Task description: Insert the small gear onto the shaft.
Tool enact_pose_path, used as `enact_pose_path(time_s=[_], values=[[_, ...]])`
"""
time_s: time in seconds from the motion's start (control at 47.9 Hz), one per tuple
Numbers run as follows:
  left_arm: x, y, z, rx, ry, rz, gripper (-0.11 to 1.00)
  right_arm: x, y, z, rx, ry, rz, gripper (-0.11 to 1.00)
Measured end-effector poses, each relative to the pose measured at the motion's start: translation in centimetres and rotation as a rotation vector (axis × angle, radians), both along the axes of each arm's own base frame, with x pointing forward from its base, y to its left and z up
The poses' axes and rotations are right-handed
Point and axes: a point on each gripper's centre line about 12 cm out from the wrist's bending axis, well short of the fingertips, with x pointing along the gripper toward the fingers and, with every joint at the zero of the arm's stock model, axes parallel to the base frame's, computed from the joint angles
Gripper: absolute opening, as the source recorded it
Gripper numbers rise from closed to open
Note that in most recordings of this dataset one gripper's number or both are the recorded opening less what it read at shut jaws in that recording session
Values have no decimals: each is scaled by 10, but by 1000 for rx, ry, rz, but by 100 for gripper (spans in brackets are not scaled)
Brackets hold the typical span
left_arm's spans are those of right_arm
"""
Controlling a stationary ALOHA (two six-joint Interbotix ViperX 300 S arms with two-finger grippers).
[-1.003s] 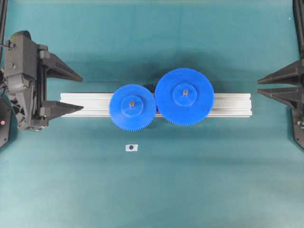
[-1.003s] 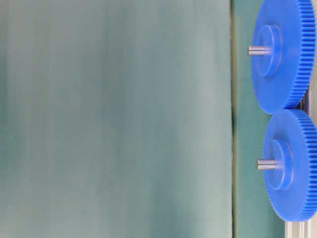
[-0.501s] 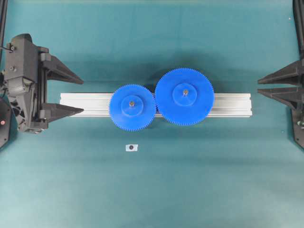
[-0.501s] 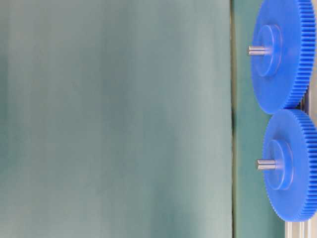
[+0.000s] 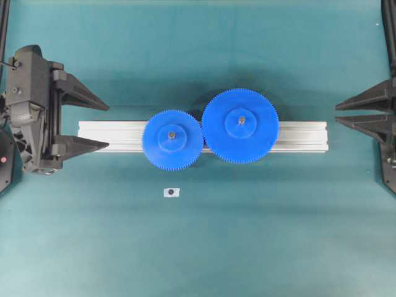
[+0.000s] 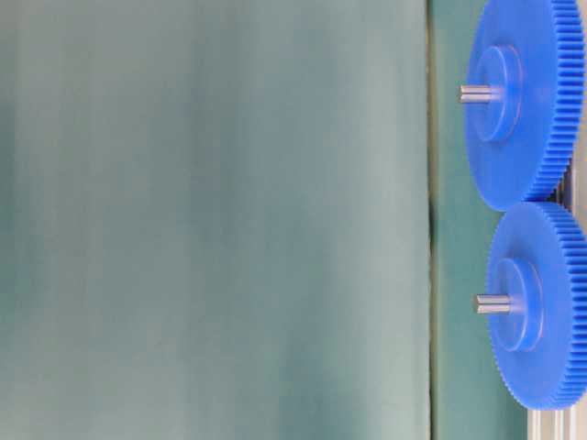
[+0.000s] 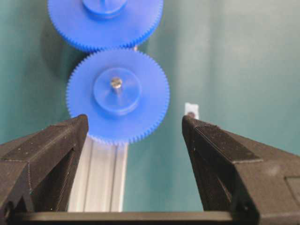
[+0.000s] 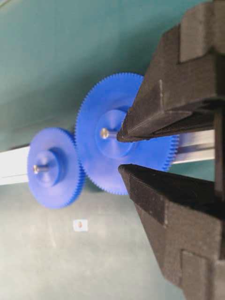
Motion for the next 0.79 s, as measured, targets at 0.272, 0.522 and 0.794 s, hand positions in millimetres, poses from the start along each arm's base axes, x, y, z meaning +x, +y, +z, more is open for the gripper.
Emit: enact_pose_path(time_s=[0.272,0.522,0.794], values=[[0,0,0,0,2,0,79,0,1,-1,1,9,5,38],[1,0,-1,0,2,0,79,-1,1,-4,1,11,6,38],[1,0,-1,0,3,0,79,-2,2,-4,3,11,8,38]])
